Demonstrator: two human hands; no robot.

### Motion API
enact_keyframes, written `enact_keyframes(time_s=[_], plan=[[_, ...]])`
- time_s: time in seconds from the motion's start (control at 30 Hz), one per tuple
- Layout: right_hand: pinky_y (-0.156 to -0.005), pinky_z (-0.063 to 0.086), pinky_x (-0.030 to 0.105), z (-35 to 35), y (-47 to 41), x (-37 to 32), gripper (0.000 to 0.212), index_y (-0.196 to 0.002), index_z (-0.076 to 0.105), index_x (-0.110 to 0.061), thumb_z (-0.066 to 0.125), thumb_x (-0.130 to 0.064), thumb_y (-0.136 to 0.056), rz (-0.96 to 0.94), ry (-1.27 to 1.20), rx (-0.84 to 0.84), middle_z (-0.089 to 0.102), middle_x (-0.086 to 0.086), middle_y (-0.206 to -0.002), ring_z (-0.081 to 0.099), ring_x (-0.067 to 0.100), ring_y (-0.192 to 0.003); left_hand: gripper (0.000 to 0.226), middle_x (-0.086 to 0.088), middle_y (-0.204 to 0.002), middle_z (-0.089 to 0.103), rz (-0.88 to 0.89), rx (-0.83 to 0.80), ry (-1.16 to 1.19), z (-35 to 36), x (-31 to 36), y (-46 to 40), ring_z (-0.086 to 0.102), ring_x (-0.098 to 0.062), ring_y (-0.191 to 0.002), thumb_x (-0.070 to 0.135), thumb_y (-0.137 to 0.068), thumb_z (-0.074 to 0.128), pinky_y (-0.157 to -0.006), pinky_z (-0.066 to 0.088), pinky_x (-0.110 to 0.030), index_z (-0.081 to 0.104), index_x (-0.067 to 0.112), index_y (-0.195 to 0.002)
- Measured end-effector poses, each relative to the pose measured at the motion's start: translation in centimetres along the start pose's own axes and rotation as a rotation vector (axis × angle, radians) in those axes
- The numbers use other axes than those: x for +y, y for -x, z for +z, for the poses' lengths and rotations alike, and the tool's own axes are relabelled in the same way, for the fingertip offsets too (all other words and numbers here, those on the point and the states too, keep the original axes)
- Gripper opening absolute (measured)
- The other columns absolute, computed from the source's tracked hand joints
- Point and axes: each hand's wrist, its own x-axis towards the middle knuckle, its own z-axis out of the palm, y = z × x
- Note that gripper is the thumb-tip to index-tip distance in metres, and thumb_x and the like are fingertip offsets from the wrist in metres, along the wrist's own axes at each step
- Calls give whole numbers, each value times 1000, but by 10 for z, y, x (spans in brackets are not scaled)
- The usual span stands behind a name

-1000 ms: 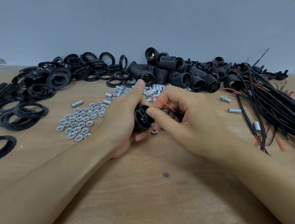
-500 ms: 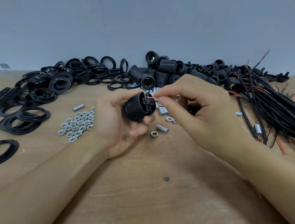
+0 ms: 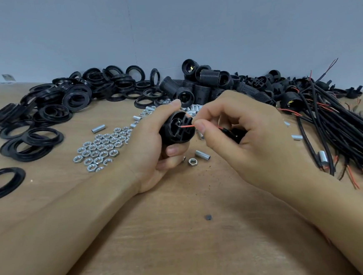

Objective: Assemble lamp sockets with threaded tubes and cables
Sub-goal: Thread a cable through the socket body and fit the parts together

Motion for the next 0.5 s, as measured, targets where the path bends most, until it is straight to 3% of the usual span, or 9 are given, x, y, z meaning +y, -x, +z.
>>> enact_keyframes(time_s=[0.23, 0.5], plan=[[-68, 34, 11, 1, 0, 1, 6, -88, 65, -15, 63, -13, -93, 61, -28, -5, 56, -10, -76, 51, 4, -69, 32, 2, -54, 35, 17, 36, -55, 1, -1, 0, 26, -6, -37, 37, -99, 46, -33, 18, -9, 47, 14, -76], [-66, 34, 10, 4, 1, 0, 2, -87, 68, -16, 69, -15, -88, 67, 11, -42, 55, -18, -79, 51, 1, -69, 31, 5, -52, 39, 34, 103, -136, 5, -4, -1, 26, -6, -36, 35, -102, 45, -36, 19, -8, 45, 11, -83]])
